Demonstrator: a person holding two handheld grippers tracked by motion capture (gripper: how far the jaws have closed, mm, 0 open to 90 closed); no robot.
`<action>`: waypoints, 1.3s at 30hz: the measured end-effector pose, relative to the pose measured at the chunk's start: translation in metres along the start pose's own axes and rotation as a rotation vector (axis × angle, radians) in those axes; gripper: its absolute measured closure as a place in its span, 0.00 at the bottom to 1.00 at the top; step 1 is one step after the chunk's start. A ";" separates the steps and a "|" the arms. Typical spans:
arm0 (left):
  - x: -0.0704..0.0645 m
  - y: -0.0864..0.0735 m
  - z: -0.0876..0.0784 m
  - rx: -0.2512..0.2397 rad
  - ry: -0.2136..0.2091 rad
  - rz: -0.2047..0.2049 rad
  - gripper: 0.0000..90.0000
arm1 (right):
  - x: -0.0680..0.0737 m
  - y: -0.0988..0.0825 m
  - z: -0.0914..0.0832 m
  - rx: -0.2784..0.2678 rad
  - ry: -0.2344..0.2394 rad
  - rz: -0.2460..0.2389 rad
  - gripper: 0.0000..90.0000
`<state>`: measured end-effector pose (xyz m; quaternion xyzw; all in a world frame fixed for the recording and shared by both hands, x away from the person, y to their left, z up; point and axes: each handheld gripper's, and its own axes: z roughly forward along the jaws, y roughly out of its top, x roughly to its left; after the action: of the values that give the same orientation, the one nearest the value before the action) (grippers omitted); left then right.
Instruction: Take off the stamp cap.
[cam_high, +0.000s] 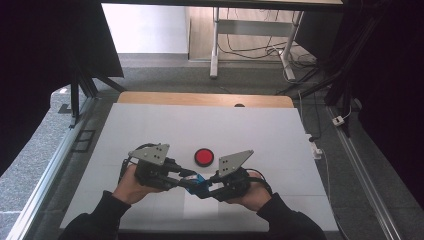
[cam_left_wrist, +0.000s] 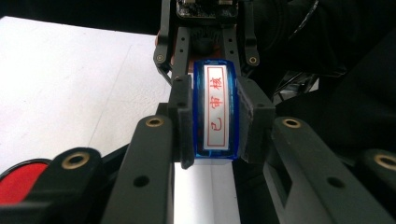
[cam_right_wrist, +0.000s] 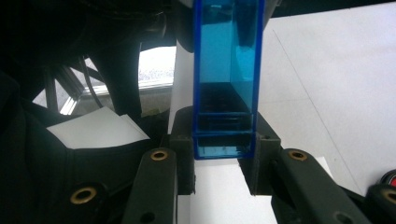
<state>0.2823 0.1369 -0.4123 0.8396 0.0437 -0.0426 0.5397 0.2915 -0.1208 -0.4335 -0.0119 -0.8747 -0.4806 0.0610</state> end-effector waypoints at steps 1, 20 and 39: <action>0.000 0.000 0.000 -0.001 0.005 0.006 0.78 | 0.000 0.000 0.000 0.000 0.000 0.000 0.77; -0.002 0.001 -0.009 -0.024 0.049 0.006 0.78 | 0.001 -0.003 0.004 0.034 -0.035 0.025 0.77; -0.006 -0.002 -0.006 0.013 0.163 -0.056 0.78 | 0.004 -0.012 -0.024 0.007 -0.258 0.090 0.76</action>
<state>0.2763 0.1427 -0.4115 0.8422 0.1108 0.0106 0.5275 0.2886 -0.1481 -0.4305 -0.1125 -0.8756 -0.4687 -0.0305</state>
